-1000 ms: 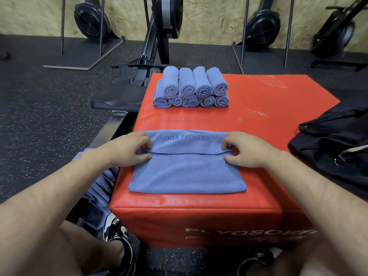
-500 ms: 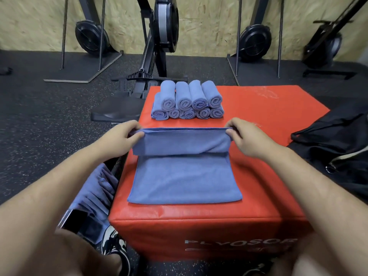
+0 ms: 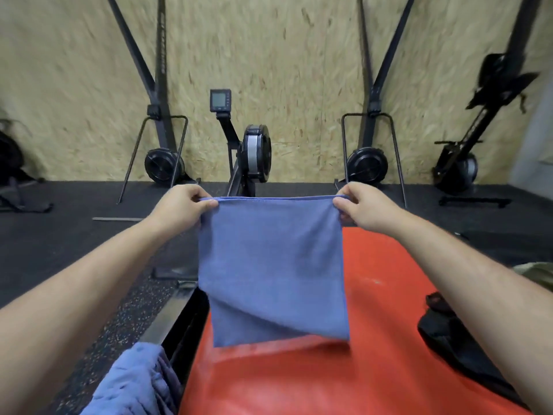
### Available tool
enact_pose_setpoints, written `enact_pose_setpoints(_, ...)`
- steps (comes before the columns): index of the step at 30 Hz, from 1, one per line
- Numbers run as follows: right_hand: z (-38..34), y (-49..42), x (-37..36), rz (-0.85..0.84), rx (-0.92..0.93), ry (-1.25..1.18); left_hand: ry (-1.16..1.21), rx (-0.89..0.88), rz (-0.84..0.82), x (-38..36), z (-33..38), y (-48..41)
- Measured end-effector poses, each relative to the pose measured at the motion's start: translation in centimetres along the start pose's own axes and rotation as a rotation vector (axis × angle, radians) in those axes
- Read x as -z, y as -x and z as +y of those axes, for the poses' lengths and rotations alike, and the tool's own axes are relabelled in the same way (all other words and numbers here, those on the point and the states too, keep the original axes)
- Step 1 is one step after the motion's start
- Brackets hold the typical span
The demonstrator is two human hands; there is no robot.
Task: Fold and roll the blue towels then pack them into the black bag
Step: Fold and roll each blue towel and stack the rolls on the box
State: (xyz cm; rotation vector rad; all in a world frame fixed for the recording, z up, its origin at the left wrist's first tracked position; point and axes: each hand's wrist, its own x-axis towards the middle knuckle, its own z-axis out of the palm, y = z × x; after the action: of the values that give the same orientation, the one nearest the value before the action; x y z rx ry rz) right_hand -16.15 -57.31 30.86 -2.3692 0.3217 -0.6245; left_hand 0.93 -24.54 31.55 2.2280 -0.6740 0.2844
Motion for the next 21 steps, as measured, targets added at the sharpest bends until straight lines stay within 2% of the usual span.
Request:
enact_pose_setpoints(4,-2.9,-1.9,2.3,0.077,0.09,0.085,0.156,0.017,0.061,2.3,2.2,-2.9)
enact_pose_setpoints(7,-4.5,-2.9,3.9,0.117,0.116,0.056,0.25,0.019,0.066,4.0,2.9,-3.9)
enact_pose_setpoints(10,-5.6,-3.1,5.5,0.154,0.105,0.083,0.249,-0.002,0.052,5.4,3.9,-3.5)
enact_pose_setpoints(13,-5.9,-2.7,6.9,0.115,0.093,0.133,0.132,-0.057,0.039,6.5,4.9,-2.6)
enact_pose_setpoints(15,-6.1,-2.0,7.8,0.081,0.108,0.155,0.17,-0.066,0.015,7.1,5.2,-2.1)
enact_pose_setpoints(21,-6.9,-0.3,9.0,-0.046,0.093,0.144,0.157,0.019,-0.065,7.7,5.4,-1.0)
